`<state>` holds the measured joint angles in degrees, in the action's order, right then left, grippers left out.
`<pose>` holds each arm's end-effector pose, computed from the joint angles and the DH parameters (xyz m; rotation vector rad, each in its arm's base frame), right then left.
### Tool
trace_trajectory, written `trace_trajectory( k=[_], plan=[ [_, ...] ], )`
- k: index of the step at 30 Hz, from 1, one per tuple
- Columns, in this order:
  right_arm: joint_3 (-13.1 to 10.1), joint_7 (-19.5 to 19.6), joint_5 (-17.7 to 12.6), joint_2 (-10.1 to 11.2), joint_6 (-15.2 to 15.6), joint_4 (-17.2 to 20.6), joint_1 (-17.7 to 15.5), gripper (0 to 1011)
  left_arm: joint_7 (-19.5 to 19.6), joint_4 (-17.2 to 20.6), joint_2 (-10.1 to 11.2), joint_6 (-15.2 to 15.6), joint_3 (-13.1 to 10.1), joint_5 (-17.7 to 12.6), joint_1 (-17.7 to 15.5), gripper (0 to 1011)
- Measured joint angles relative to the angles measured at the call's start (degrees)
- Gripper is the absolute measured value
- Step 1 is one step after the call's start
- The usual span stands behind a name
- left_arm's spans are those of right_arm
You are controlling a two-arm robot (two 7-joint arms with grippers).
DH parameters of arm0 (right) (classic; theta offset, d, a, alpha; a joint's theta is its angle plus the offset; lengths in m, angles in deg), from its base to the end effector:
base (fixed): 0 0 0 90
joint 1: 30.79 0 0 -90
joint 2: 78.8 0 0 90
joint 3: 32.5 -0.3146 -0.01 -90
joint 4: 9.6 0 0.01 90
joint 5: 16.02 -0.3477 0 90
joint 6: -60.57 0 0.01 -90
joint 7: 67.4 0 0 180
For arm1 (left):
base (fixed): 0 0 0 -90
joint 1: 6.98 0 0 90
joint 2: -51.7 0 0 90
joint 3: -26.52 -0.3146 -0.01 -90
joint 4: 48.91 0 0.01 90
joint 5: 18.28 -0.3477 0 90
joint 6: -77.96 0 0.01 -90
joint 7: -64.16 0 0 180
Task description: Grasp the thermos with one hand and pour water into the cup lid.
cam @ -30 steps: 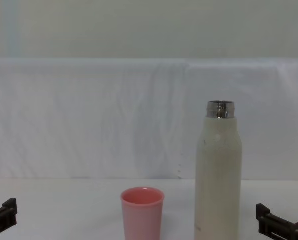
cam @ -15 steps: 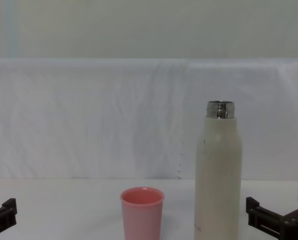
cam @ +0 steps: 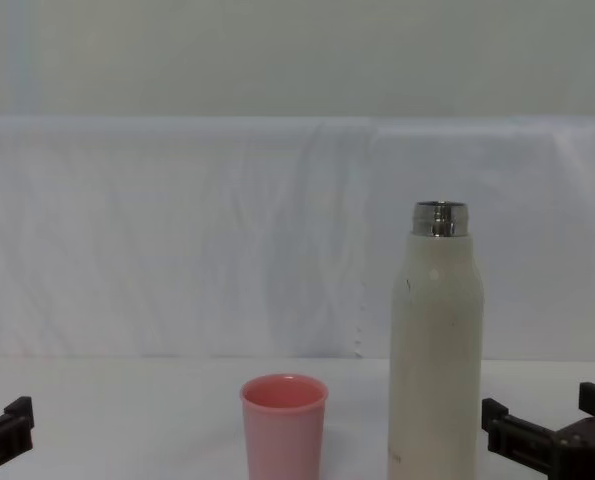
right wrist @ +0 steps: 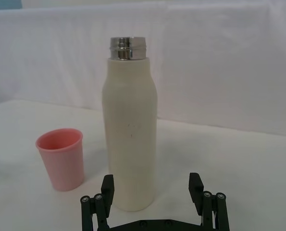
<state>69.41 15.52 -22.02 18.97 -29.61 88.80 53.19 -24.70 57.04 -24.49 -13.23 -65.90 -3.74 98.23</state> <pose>0.3261 0.0379 -0.3158 0.0104 -0.0172 -1.2233 0.2854 0.0393 -0.3085 -0.0379 0.0140 1.4459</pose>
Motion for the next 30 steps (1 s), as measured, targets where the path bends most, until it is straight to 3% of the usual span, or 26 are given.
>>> trace_trajectory(
  k=[6,13,30],
  plan=[
    [-0.76,-2.96,-2.71,0.31,1.75,-1.93,2.29,1001,0.0,0.0,0.0,0.0,0.0,0.0,0.0,1001],
    [-0.42,-4.56,-3.87,1.11,2.46,-3.55,4.35,1001,0.0,0.0,0.0,0.0,0.0,0.0,0.0,1001],
    [2.31,-5.65,-3.53,1.89,3.22,-7.23,9.12,1001,0.0,0.0,0.0,0.0,0.0,0.0,0.0,1001]
  ],
)
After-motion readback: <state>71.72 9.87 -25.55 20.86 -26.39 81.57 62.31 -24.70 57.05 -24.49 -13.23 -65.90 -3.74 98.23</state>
